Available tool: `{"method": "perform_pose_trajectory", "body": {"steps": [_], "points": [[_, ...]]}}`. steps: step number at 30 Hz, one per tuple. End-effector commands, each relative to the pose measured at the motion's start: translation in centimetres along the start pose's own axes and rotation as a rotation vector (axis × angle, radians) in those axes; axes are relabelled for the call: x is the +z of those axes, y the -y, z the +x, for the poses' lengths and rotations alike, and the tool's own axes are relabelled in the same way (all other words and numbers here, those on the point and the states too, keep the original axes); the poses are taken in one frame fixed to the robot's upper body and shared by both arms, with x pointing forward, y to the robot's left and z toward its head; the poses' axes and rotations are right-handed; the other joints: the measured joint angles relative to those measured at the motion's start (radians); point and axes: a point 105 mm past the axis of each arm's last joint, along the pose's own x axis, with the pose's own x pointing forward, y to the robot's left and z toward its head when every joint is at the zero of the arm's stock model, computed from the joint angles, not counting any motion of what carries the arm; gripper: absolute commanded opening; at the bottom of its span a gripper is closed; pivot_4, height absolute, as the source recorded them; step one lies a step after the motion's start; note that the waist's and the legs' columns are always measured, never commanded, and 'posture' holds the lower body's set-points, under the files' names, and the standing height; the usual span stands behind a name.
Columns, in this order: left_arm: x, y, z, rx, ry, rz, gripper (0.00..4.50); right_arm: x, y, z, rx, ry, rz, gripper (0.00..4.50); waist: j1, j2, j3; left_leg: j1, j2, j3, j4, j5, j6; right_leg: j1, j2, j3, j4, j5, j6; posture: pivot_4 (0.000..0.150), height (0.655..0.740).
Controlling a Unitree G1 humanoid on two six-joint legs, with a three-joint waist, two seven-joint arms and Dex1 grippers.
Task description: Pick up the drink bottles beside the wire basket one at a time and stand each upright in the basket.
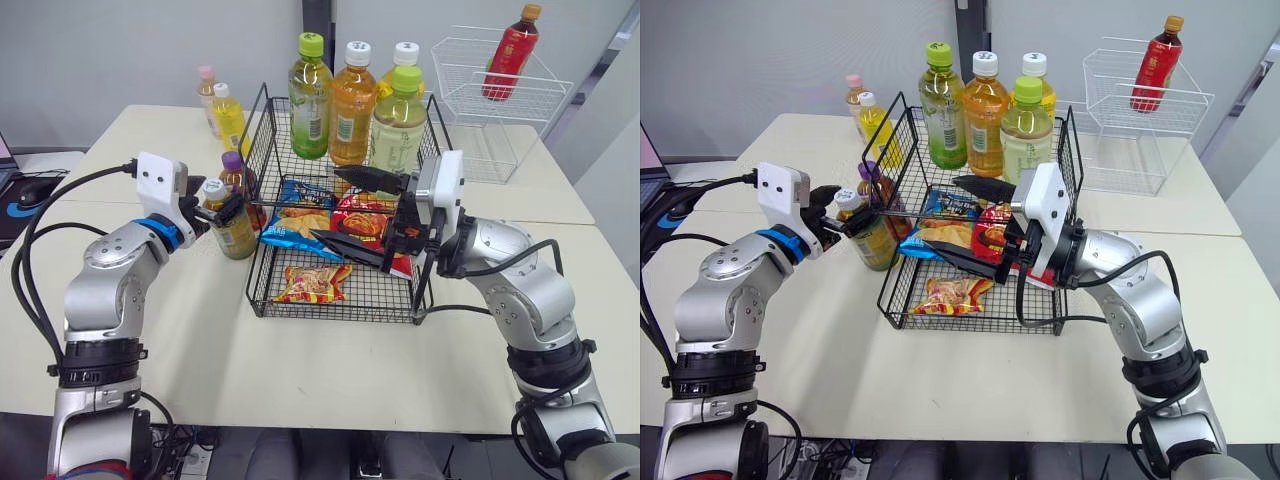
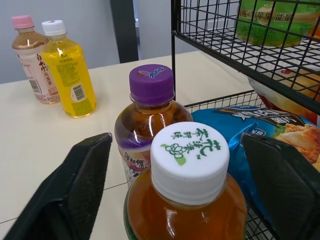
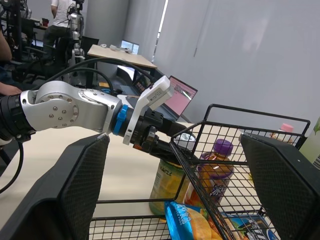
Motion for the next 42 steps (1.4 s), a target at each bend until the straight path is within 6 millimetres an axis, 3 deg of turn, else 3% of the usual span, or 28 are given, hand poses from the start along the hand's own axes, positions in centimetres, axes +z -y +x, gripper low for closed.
{"method": "perform_pose_trajectory", "body": {"steps": [1, 6, 15, 21, 26, 29, 36, 39, 42], "points": [[1.4, 0.1, 0.2, -0.01, 0.046, 0.036, 3.01, 1.5, -0.2, -0.2, 0.004, 0.047, -0.039, 4.5, 0.0, 0.0, 0.0, 0.0, 0.0, 0.0, 0.0, 0.0, 0.0, 0.0, 0.0, 0.0, 0.0, 0.0, 0.0, 0.15, 0.74], [1.6, 0.2, 0.5, -0.019, 0.057, 0.035, 1.47, 1.4, -0.2, -0.2, 0.003, 0.045, -0.037, 4.5, 0.0, 0.0, 0.0, 0.0, 0.0, 0.0, 0.0, 0.0, 0.0, 0.0, 0.0, 0.0, 0.0, 0.0, 0.0, 0.15, 0.74], [2.0, -0.2, -0.3, -0.039, 0.063, 0.043, 1.37, 1.7, 0.0, -0.3, -0.008, 0.064, -0.025, 4.5, 0.0, 0.0, 0.0, 0.0, 0.0, 0.0, 0.0, 0.0, 0.0, 0.0, 0.0, 0.0, 0.0, 0.0, 0.0, 0.15, 0.74], [6.7, -1.5, -2.7, -0.09, 0.146, 0.072, 1.37, 2.6, 0.4, -0.3, -0.034, 0.106, -0.046, 4.5, -0.003, 0.0, 0.001, -0.001, 0.001, 0.0, 0.0, 0.0, 0.0, -0.002, 0.0, 0.0, 0.0, 0.0, 0.0, 0.15, 0.74], [12.2, -3.0, -5.4, -0.164, 0.19, 0.103, 1.37, 3.3, 1.1, -0.6, -0.078, 0.136, -0.094, 4.5, -0.002, 0.0, 0.002, -0.004, 0.001, -0.001, 0.0, 0.0, 0.0, -0.003, 0.0, -0.002, -0.001, 0.0, 0.0, 0.15, 0.74], [16.8, -3.1, -7.2, -0.239, 0.257, 0.097, 1.37, 3.9, 1.7, -0.9, -0.13, 0.167, -0.148, 4.5, 0.0, 0.0, 0.002, -0.005, 0.0, -0.002, 0.0, 0.0, 0.0, -0.003, 0.0, -0.003, -0.002, 0.0, 0.0, 0.15, 0.74], [25.6, -0.8, -8.7, -0.415, 0.453, 0.105, 1.37, 4.8, 1.9, -1.1, -0.198, 0.221, -0.19, 4.5, 0.004, 0.0, 0.002, -0.007, -0.001, -0.004, 0.001, 0.0, 0.0, -0.003, 0.0, -0.005, -0.002, 0.0, 0.001, 0.15, 0.74], [26.9, 0.8, -7.8, -0.494, 0.478, 0.097, 1.37, 4.7, 1.6, -1.1, -0.209, 0.215, -0.223, 4.5, 0.001, 0.0, 0.002, -0.006, -0.001, -0.004, 0.001, 0.0, 0.0, -0.003, 0.0, -0.004, -0.002, 0.0, 0.0, 0.15, 0.74], [26.8, 3.0, -5.8, -0.593, 0.468, 0.1, 1.37, 4.8, 1.6, -1.3, -0.25, 0.22, -0.257, 4.5, 0.001, 0.001, 0.002, -0.005, -0.001, -0.004, 0.001, 0.0, -0.001, -0.002, 0.0, -0.004, -0.001, 0.0, 0.0, 0.15, 0.74]]}}
